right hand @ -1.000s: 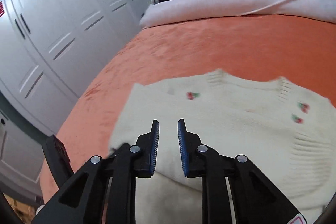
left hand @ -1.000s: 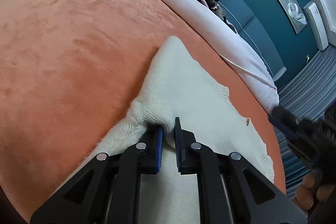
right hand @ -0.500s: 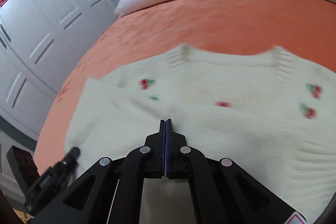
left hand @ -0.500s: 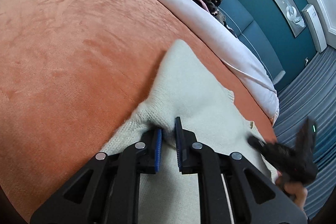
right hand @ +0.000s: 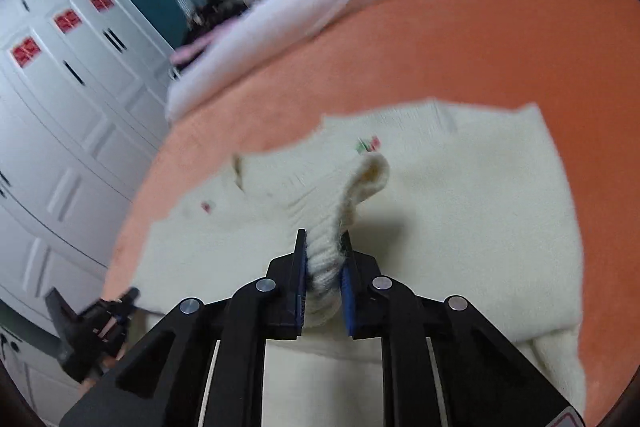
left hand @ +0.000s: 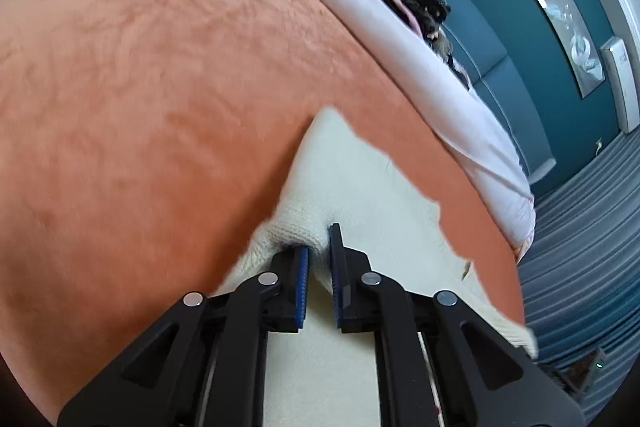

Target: Fold small clothes

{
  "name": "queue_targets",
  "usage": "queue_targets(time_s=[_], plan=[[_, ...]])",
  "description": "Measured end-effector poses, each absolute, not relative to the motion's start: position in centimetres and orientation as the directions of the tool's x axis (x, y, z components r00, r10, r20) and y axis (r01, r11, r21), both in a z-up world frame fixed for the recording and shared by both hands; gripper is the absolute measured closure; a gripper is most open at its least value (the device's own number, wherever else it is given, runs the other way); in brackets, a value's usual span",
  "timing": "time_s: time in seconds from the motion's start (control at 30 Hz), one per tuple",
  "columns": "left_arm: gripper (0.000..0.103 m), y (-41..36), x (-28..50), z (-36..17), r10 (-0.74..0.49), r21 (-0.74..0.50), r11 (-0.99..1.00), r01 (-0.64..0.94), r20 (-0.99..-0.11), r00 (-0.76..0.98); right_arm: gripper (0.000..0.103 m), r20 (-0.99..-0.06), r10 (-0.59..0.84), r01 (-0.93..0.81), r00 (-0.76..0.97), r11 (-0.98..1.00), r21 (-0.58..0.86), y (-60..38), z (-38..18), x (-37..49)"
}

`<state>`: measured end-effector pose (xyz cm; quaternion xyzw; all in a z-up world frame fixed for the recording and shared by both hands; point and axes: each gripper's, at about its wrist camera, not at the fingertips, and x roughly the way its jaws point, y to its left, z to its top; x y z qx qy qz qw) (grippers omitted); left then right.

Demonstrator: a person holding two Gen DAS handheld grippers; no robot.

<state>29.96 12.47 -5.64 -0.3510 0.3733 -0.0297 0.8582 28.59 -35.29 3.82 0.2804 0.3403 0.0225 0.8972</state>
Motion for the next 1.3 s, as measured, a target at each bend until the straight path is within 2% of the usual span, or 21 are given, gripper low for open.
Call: queue_targets(time_s=[0.03,0.07,0.1,0.13,0.17,0.2,0.33,0.37,0.43,0.47,0.5,0.53,0.6,0.7,0.8,0.93,1.0,1.2,1.23,1.27,1.3], plan=[[0.094,12.4,30.4,-5.9,-0.309,-0.601,0.771,-0.211,-0.642,0.701,0.091,-0.587,0.222,0.141,0.779,0.849,0.509,-35.3,4.2,28.4],[0.094,12.2,30.6,-6.6,-0.304,-0.568,0.798,-0.202,-0.668,0.679,0.091,-0.622,0.214,0.162,0.753,0.856,0.49,-35.6,3.0,28.9],[0.094,11.8,30.9,-7.7,-0.283,-0.52,0.831,-0.2,-0.703,0.652,0.091,-0.701,0.193,0.214,0.686,0.868,0.448,-36.0,0.4,29.6],[0.094,11.8,30.6,-8.5,-0.284,-0.51,0.842,-0.177,-0.697,0.658,0.091,-0.779,0.175,0.26,0.602,0.88,0.398,-36.2,-2.8,30.3],[0.094,12.0,30.3,-8.6,-0.295,-0.529,0.833,-0.162,-0.672,0.68,0.092,-0.792,0.195,0.253,0.578,0.88,0.401,-36.3,-5.1,30.2],[0.094,12.2,30.4,-8.6,-0.301,-0.542,0.822,-0.175,-0.675,0.674,0.094,-0.762,0.203,0.24,0.615,0.872,0.426,-36.7,-4.9,29.7],[0.093,11.9,30.4,-7.8,-0.3,-0.508,0.846,-0.16,-0.702,0.646,0.085,-0.732,0.211,0.31,0.648,0.805,0.506,-37.5,-1.8,27.8],[0.088,11.9,30.0,-7.2,-0.311,-0.505,0.85,-0.15,-0.711,0.63,0.083,-0.716,0.201,0.305,0.669,0.803,0.511,-37.6,-0.6,26.5],[0.071,12.3,28.6,-6.0,-0.356,-0.525,0.84,-0.137,-0.724,0.591,0.068,-0.706,0.188,0.307,0.683,0.803,0.51,-37.7,1.3,23.0],[0.048,12.7,27.2,-5.3,-0.377,-0.536,0.834,-0.133,-0.73,0.57,0.062,-0.703,0.183,0.309,0.687,0.803,0.51,-37.8,2.2,21.0],[0.03,13.1,25.5,-4.6,-0.384,-0.537,0.832,-0.135,-0.735,0.558,0.048,-0.705,0.179,0.312,0.687,0.803,0.507,-38.0,2.8,18.3],[0.027,13.6,23.6,-3.9,-0.384,-0.534,0.835,-0.134,-0.738,0.555,0.04,-0.715,0.171,0.319,0.678,0.808,0.495,-38.1,3.5,16.0],[0.018,14.5,19.6,-2.9,-0.368,-0.506,0.854,-0.125,-0.756,0.542,0.036,-0.752,0.165,0.334,0.638,0.821,0.463,-38.3,3.7,10.4],[0.014,16.4,13.0,-2.4,-0.339,-0.474,0.867,-0.157,-0.789,0.512,0.031,-0.813,0.174,0.394,0.556,0.806,0.442,-38.0,2.2,2.0],[0.014,18.2,7.3,-3.6,-0.361,-0.49,0.845,-0.214,-0.818,0.448,0.031,-0.831,0.253,0.45,0.495,0.744,0.494,-37.3,-0.1,-4.7],[0.012,18.5,2.9,-4.4,-0.422,-0.555,0.803,-0.215,-0.786,0.453,0.031,-0.778,0.377,0.463,0.503,0.642,0.611,-35.1,-2.0,-8.6],[0.008,18.0,2.9,-4.7,-0.443,-0.58,0.785,-0.219,-0.772,0.457,0.031,-0.727,0.429,0.447,0.536,0.586,0.676,-34.0,-2.6,-8.3],[0.005,16.4,4.3,-5.2,-0.467,-0.63,0.735,-0.251,-0.738,0.487,0.03,-0.688,0.382,0.445,0.617,0.552,0.705,-32.9,-3.4,-4.8],[0.005,16.4,4.5,-5.3,-0.467,-0.632,0.73,-0.259,-0.738,0.487,0.034,-0.689,0.365,0.445,0.626,0.558,0.701,-32.9,-3.3,-4.4],[0.012,16.3,4.7,-5.3,-0.461,-0.629,0.728,-0.272,-0.743,0.485,0.041,-0.69,0.354,0.444,0.631,0.565,0.696,-32.9,-3.2,-4.1],[0.038,16.3,4.8,-5.1,-0.46,-0.63,0.726,-0.277,-0.743,0.486,0.083,-0.695,0.367,0.444,0.618,0.567,0.694,-33.0,-3.3,-3.7]])
